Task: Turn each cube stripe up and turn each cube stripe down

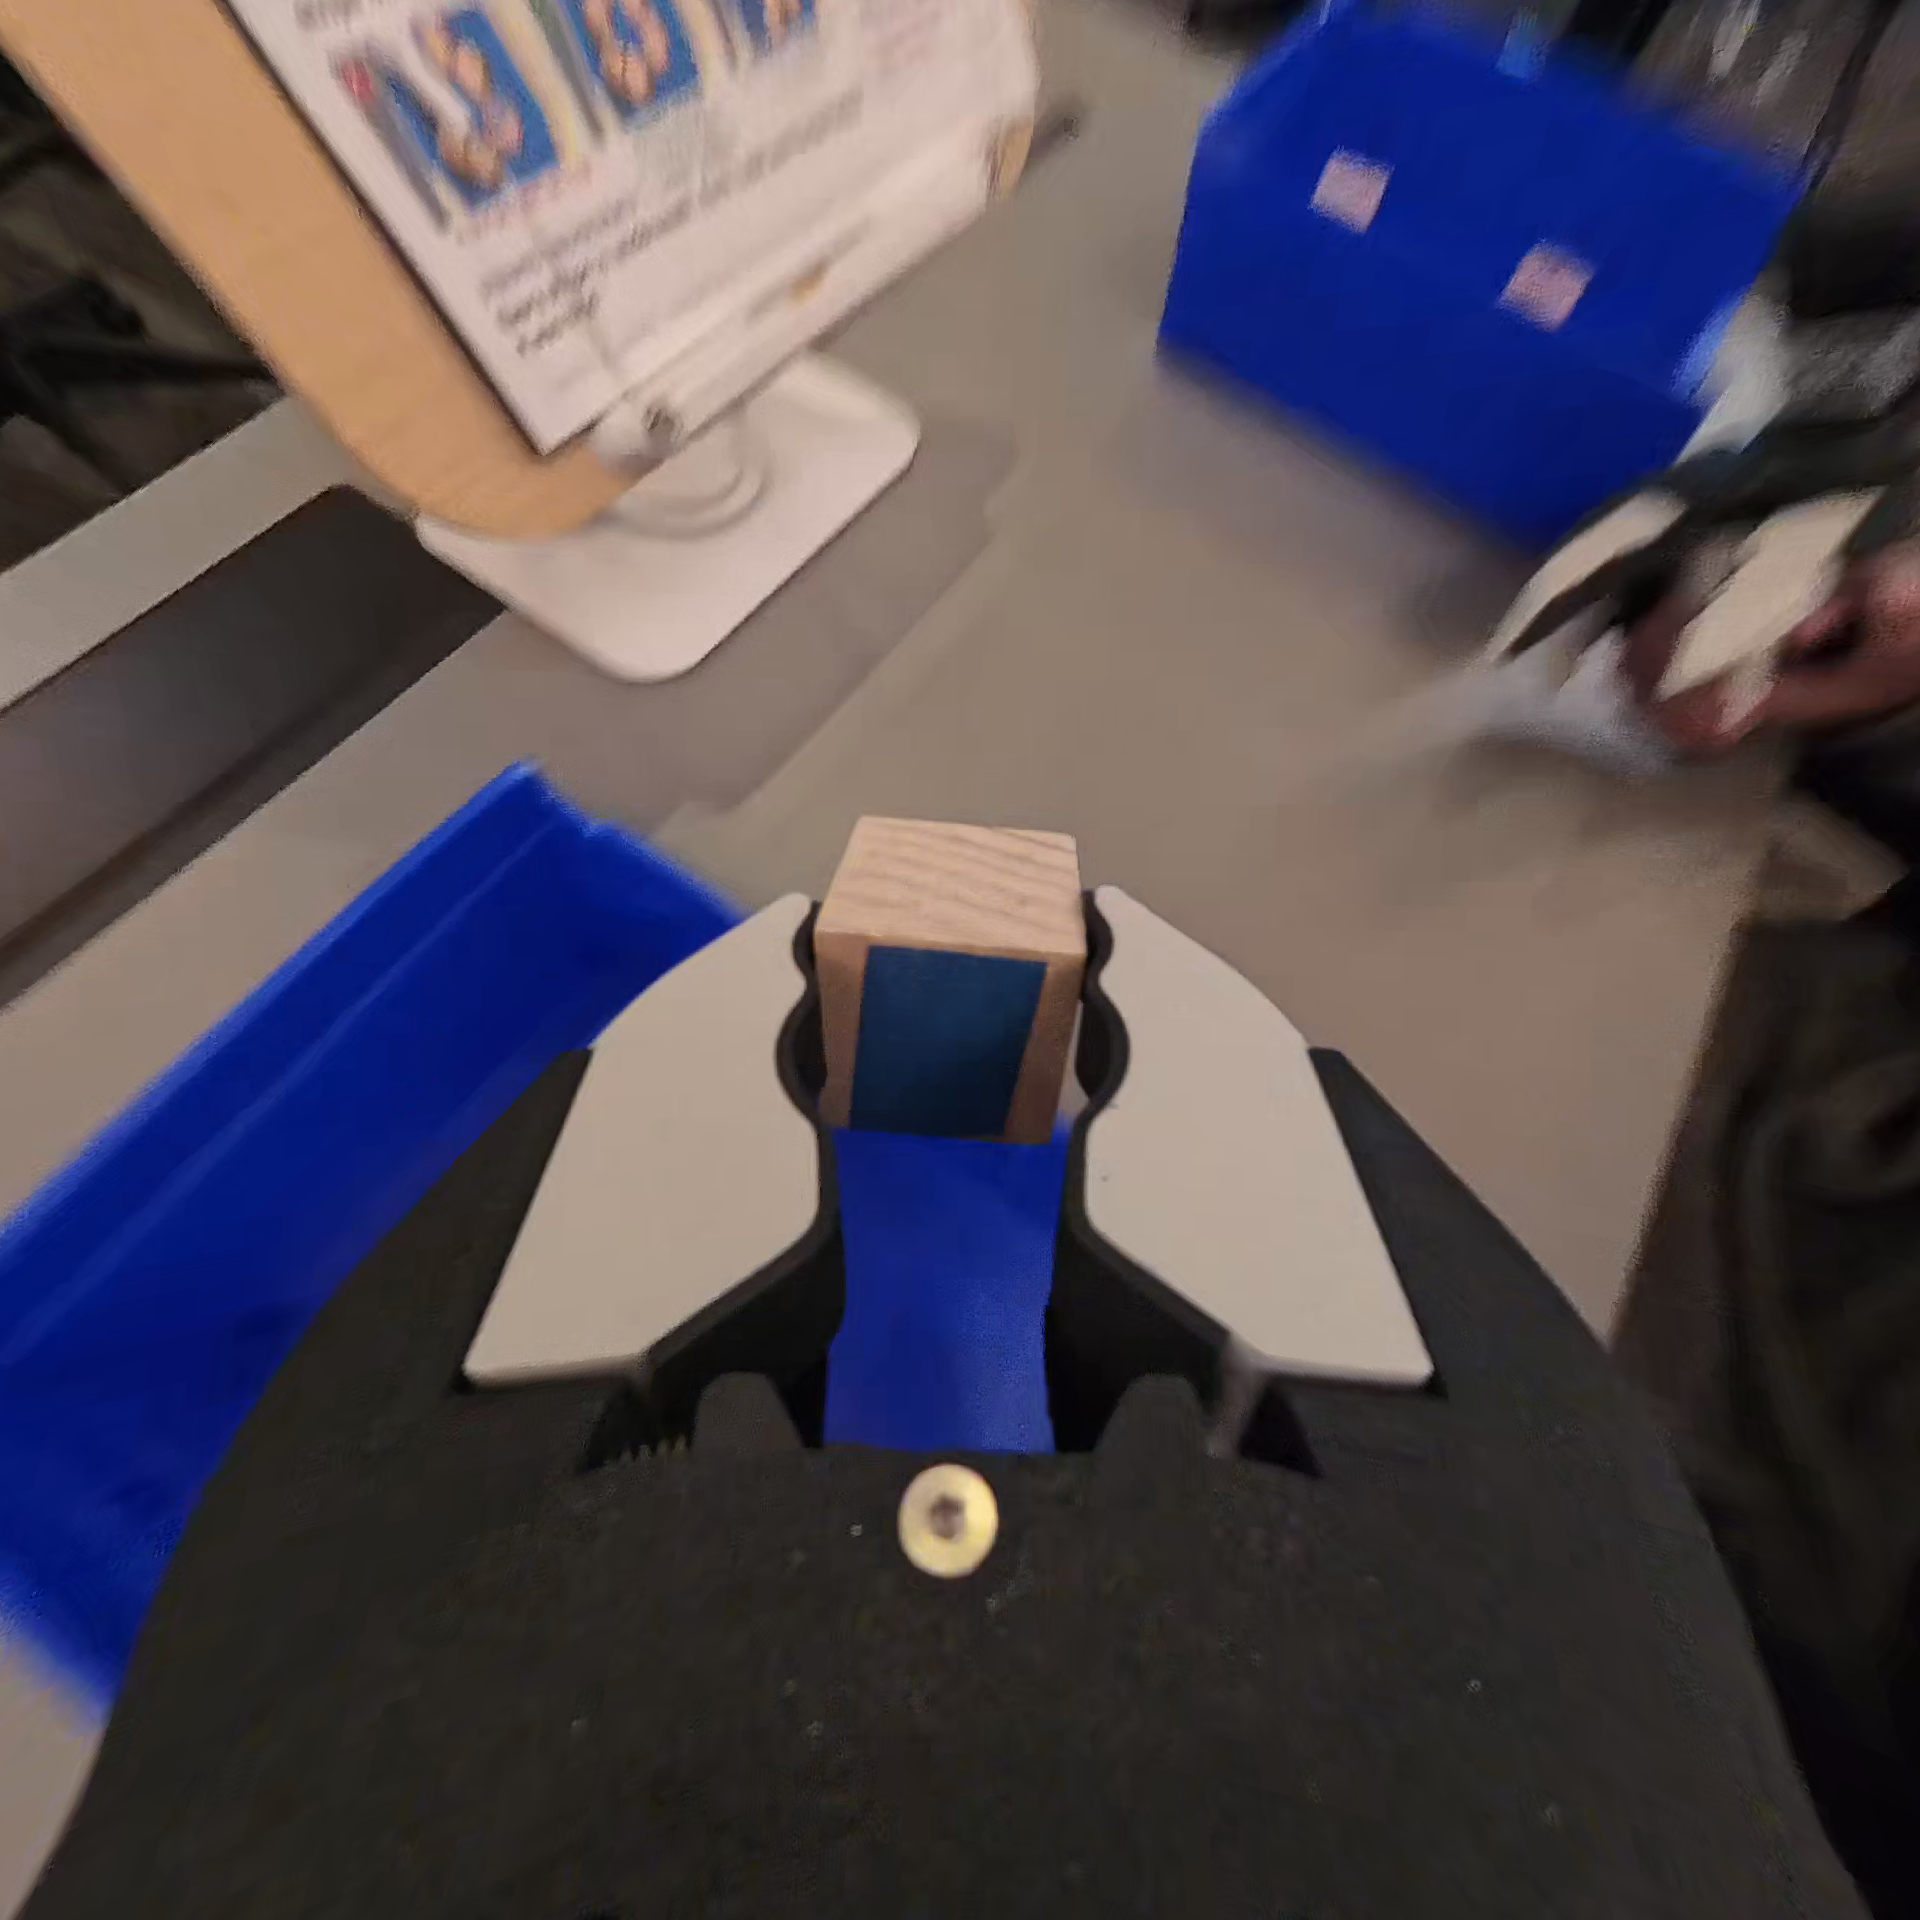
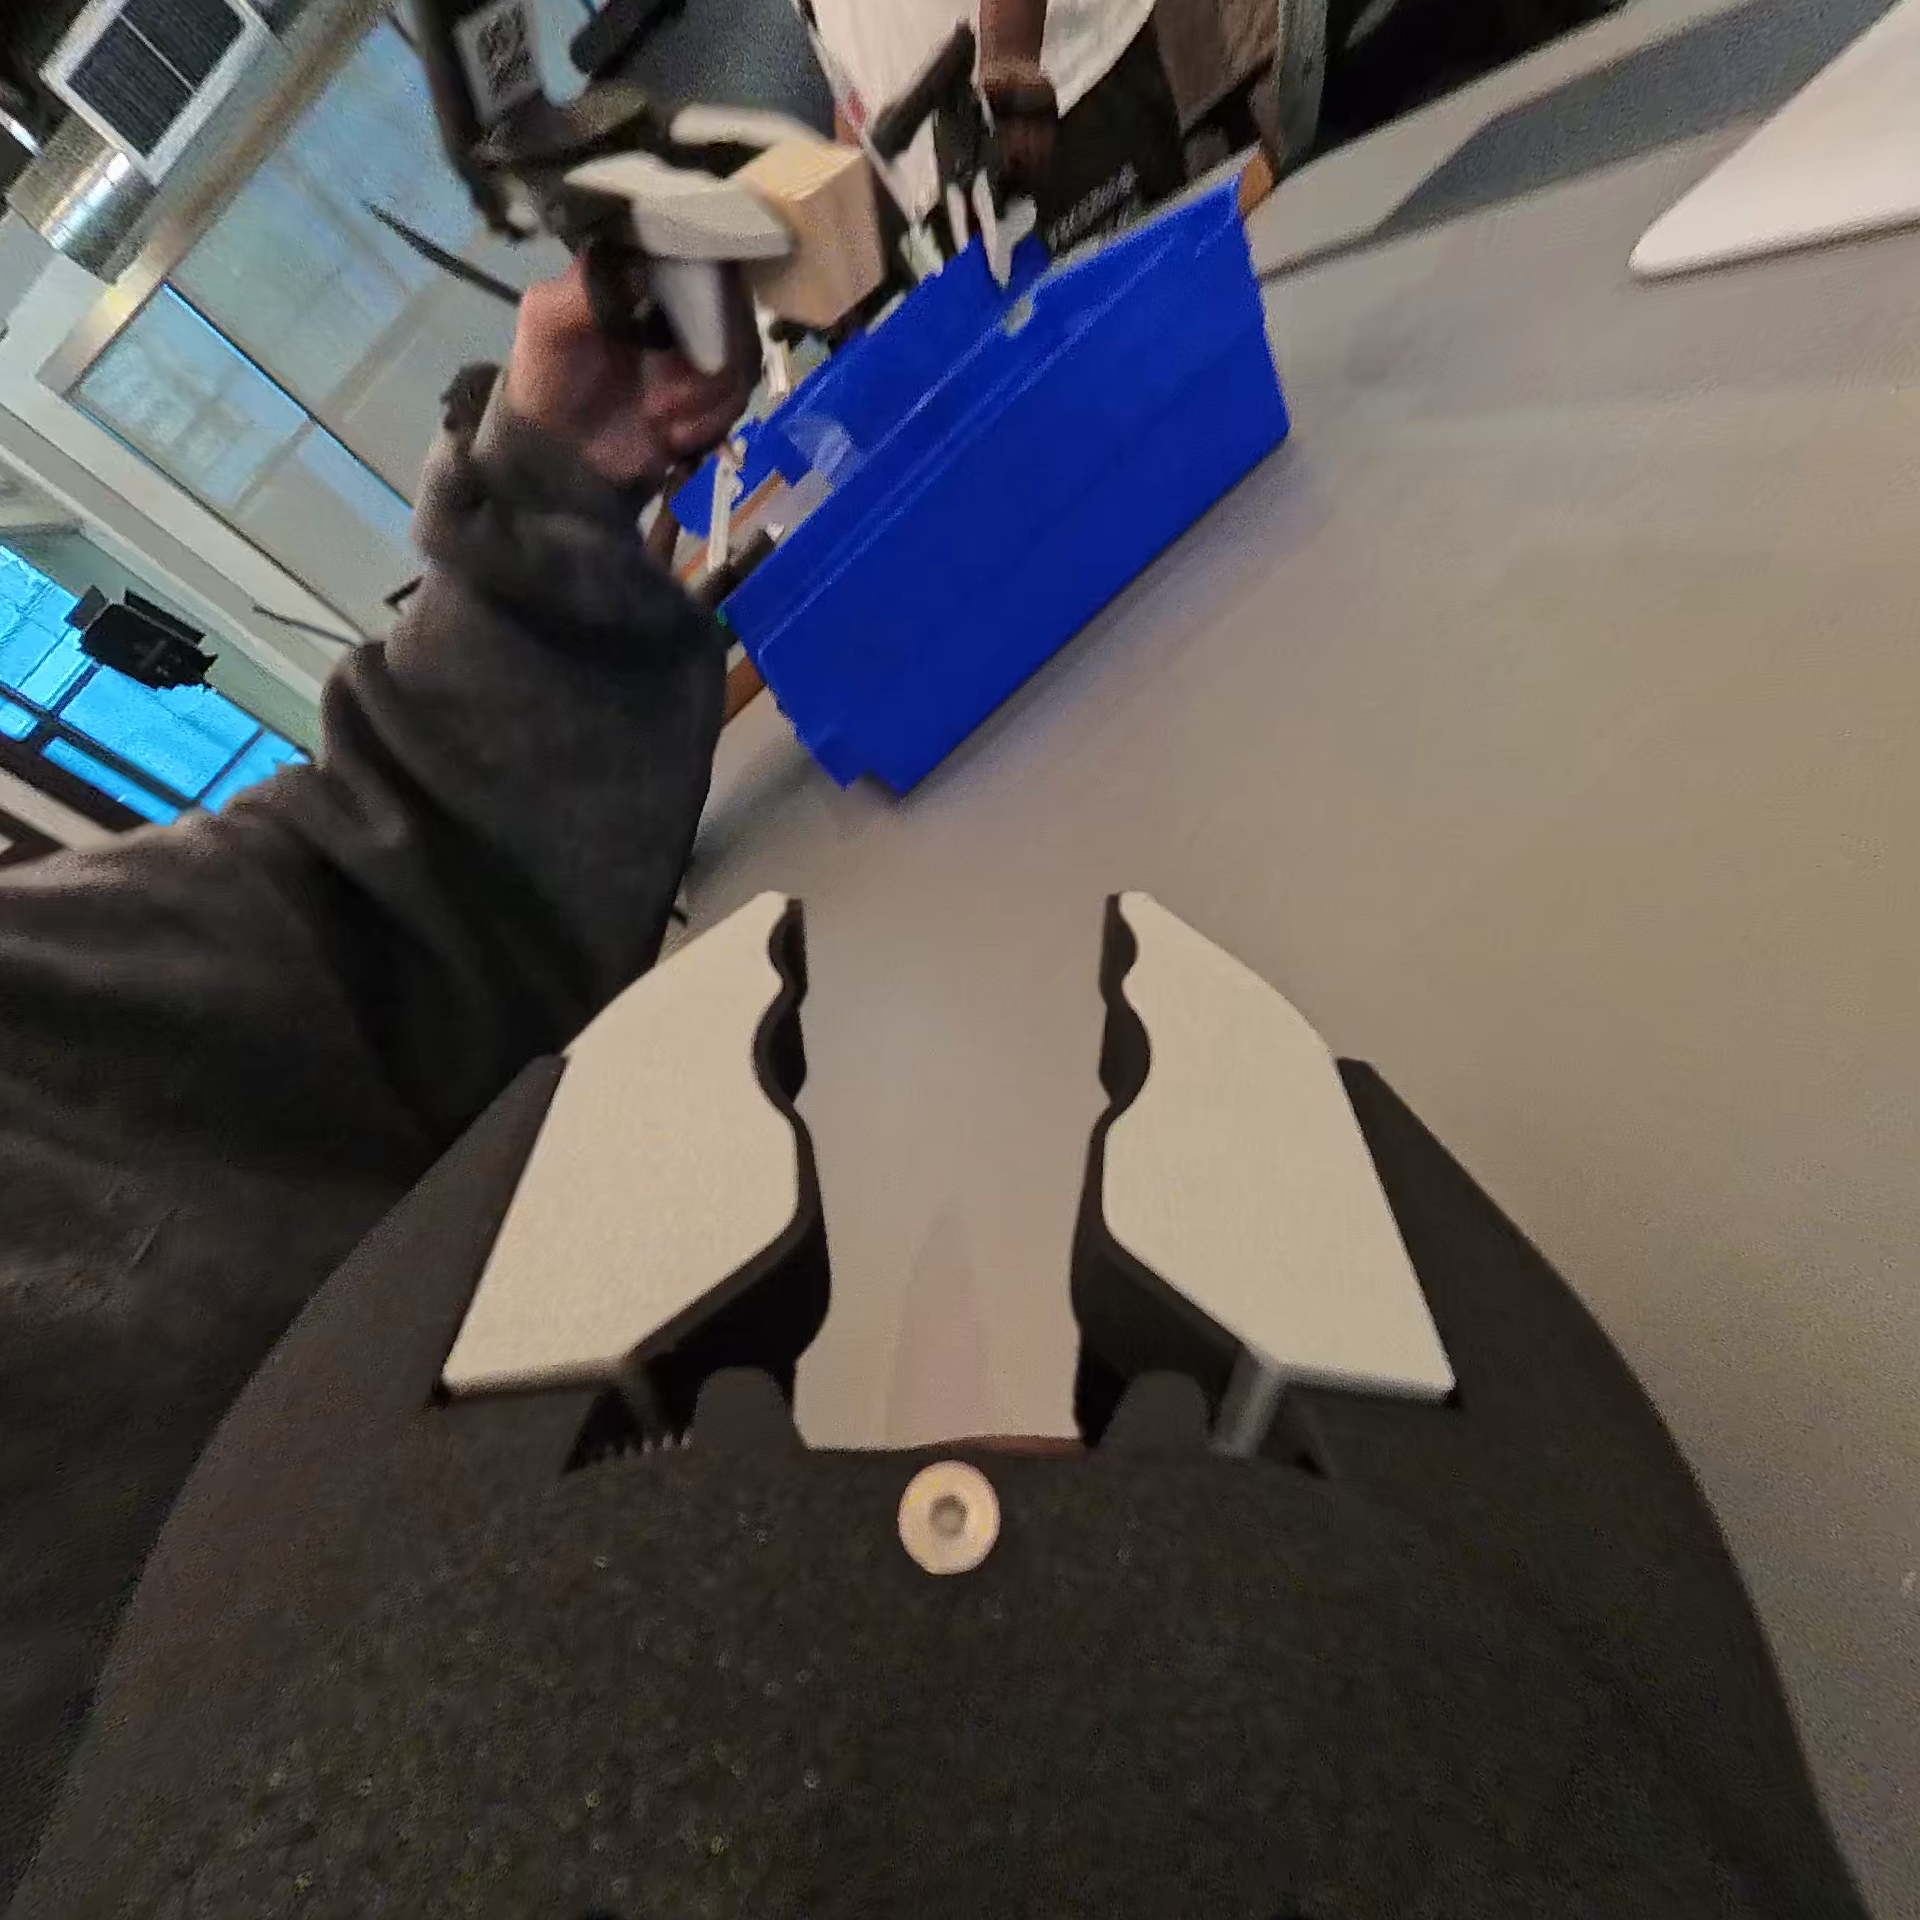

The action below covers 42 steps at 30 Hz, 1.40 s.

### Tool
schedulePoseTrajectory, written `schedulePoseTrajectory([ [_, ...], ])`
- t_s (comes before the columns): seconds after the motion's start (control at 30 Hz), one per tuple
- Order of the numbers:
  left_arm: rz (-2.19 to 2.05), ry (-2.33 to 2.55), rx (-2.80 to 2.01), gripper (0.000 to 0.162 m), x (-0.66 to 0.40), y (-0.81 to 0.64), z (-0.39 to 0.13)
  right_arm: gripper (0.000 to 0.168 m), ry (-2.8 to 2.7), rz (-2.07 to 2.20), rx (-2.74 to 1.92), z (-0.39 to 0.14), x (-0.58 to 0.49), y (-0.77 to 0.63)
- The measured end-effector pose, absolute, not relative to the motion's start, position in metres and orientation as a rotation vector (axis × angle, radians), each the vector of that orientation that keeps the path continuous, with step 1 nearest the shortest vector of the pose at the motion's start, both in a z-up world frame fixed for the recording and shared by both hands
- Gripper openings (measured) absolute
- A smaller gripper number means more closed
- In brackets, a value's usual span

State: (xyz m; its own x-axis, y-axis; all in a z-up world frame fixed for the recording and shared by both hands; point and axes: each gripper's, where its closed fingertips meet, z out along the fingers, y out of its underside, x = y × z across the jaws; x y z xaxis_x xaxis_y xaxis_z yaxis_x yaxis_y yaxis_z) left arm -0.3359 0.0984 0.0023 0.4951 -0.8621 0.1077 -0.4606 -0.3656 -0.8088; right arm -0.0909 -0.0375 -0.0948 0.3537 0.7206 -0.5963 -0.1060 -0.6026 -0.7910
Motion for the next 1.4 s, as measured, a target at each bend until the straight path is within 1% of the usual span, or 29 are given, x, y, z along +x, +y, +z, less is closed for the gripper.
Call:
schedulePoseTrajectory([
  [0.1,-0.998,0.853,-1.966,0.045,-0.292,0.065,0.026,0.067,-0.547,1.326,-1.756,-0.080,-0.103,-0.017],
  [0.2,-1.319,0.750,-1.902,0.044,-0.242,0.029,0.035,0.070,-0.582,1.471,-1.691,-0.057,-0.129,-0.021],
  [0.3,-1.500,0.779,-1.883,0.045,-0.194,-0.004,0.024,0.072,-0.573,1.674,-1.635,-0.032,-0.155,-0.035],
  [0.43,-1.570,0.814,-1.899,0.045,-0.148,-0.025,0.000,0.072,-0.533,1.740,-1.598,-0.022,-0.165,-0.043],
  [0.47,-1.587,0.805,-1.905,0.045,-0.140,-0.026,-0.006,0.071,-0.515,1.739,-1.592,-0.022,-0.163,-0.042],
  [0.5,-1.619,0.791,-1.905,0.044,-0.133,-0.027,-0.010,0.067,-0.499,1.733,-1.589,-0.023,-0.159,-0.041],
  [0.57,-1.704,0.767,-1.910,0.045,-0.119,-0.030,-0.017,0.045,-0.503,1.719,-1.607,-0.029,-0.151,-0.040],
  [0.7,-1.811,0.717,-1.874,0.046,-0.111,-0.031,-0.021,0.045,-0.465,1.709,-1.607,-0.033,-0.138,-0.037],
  [0.73,-1.830,0.691,-1.867,0.061,-0.115,-0.030,-0.019,0.045,-0.468,1.698,-1.630,-0.036,-0.136,-0.038],
  [0.77,-1.847,0.653,-1.852,0.088,-0.122,-0.030,-0.017,0.045,-0.463,1.677,-1.649,-0.039,-0.134,-0.037],
  [0.8,-1.850,0.620,-1.817,0.097,-0.133,-0.032,-0.014,0.045,-0.453,1.663,-1.654,-0.040,-0.130,-0.036],
  [0.83,-1.798,0.582,-1.798,0.095,-0.145,-0.034,-0.016,0.045,-0.445,1.665,-1.648,-0.039,-0.127,-0.036],
  [0.93,-1.555,0.585,-1.781,0.095,-0.168,-0.064,-0.048,0.044,-0.420,1.663,-1.624,-0.032,-0.114,-0.034],
  [1.0,-1.454,0.700,-1.785,0.090,-0.170,-0.099,-0.071,0.044,-0.436,1.601,-1.617,-0.022,-0.103,-0.032],
  [1.1,-1.311,0.845,-1.795,0.083,-0.169,-0.130,-0.090,0.045,-0.498,1.397,-1.599,0.005,-0.073,-0.028],
  [1.17,-1.253,0.927,-1.800,0.078,-0.166,-0.138,-0.092,0.045,-0.481,1.213,-1.611,0.026,-0.035,-0.020],
  [1.23,-1.232,0.977,-1.772,0.077,-0.162,-0.141,-0.091,0.045,-0.400,0.963,-1.683,0.036,0.021,-0.006],
  [1.3,-1.196,1.041,-1.794,0.073,-0.158,-0.144,-0.100,0.045,-0.308,0.679,-1.857,0.020,0.084,0.007],
  [1.4,-1.150,1.088,-1.825,0.073,-0.155,-0.146,-0.113,0.045,-0.180,0.359,-2.140,-0.033,0.160,0.012],
])
